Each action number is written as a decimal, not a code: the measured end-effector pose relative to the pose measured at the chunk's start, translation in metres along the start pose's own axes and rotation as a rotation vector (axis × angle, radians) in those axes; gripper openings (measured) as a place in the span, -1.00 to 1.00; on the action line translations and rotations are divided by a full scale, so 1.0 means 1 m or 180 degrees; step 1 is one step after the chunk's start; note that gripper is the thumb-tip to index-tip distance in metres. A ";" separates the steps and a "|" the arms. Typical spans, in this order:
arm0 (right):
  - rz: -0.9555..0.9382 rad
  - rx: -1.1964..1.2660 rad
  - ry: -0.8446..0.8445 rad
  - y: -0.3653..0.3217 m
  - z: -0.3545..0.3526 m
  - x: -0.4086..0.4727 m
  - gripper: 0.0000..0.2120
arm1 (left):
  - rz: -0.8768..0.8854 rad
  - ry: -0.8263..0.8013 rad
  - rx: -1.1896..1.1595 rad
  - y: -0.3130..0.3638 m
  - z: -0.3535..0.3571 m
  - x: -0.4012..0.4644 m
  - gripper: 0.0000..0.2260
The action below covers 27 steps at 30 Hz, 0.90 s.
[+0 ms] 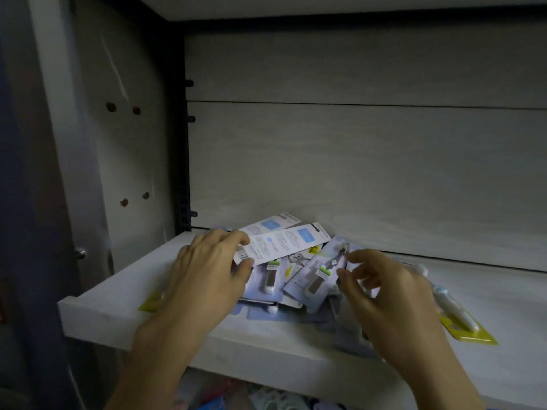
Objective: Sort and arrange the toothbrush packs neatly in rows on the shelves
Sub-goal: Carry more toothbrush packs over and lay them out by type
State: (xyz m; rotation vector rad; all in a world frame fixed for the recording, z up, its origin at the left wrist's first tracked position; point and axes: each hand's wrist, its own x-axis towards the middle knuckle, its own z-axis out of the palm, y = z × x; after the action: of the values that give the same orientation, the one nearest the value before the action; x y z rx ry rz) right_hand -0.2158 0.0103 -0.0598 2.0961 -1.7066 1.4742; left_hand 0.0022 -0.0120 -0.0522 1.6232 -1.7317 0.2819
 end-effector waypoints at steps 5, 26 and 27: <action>0.0222 -0.0367 -0.0061 -0.015 0.015 0.000 -0.82 | -0.0020 -0.0293 0.0093 -0.013 0.005 0.021 -0.64; 0.0739 -0.1690 -0.0294 -0.035 0.052 0.008 -0.71 | 0.0374 -0.0075 -0.0901 -0.012 0.011 0.037 -0.91; 0.0755 -0.1721 -0.0288 -0.036 0.052 0.008 -0.70 | 0.0398 -0.0024 -0.0935 -0.012 0.011 0.037 -0.91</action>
State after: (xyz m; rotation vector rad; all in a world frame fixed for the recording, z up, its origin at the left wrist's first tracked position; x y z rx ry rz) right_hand -0.1562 -0.0120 -0.0651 1.7387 -2.1431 0.8225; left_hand 0.0117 -0.0499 -0.0402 1.3095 -1.7895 0.0750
